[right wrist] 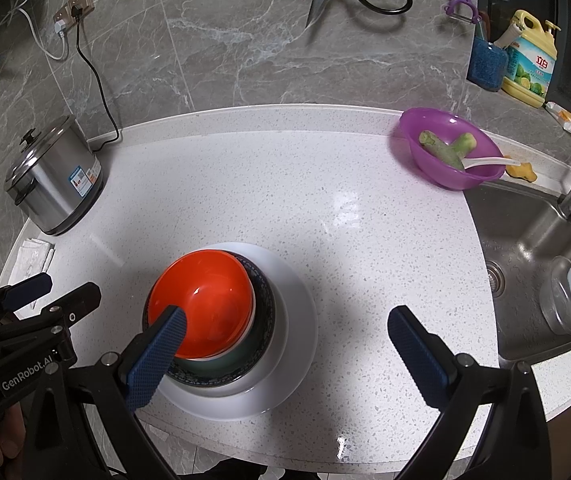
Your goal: Organize plates and bowls
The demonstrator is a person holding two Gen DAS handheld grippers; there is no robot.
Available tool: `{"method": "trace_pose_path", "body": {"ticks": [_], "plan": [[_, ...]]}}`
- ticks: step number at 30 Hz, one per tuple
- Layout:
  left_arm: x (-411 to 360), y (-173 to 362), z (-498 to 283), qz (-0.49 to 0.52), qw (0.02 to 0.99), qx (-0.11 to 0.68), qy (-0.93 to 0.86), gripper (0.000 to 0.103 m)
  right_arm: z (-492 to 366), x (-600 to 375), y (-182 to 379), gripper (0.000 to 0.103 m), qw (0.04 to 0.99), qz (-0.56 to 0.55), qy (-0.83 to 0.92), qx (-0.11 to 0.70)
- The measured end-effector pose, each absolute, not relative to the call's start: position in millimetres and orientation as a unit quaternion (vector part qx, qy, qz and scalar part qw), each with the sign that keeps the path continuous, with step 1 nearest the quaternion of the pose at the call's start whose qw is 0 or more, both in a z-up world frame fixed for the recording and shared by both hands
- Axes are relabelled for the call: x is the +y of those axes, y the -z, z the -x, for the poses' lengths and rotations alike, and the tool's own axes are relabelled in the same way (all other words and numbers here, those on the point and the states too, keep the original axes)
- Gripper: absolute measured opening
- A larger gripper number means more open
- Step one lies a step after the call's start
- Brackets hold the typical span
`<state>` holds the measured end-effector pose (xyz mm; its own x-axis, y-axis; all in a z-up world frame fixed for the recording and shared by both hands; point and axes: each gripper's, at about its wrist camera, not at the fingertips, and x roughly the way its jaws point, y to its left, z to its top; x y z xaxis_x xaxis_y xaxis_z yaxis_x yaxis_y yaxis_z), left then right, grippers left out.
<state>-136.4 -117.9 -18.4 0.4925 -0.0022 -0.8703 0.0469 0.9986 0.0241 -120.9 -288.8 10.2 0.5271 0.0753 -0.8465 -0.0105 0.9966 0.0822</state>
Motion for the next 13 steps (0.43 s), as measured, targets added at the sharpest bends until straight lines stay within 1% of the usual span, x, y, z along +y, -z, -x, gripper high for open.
{"method": "trace_pose_path", "body": {"ticks": [13], "plan": [[-124.8,17.6,138.1,-0.024,0.867,0.498,0.008,0.068,121.7,-288.5,-8.9,0.103,0.873,-0.034,-0.026,0.487]]}}
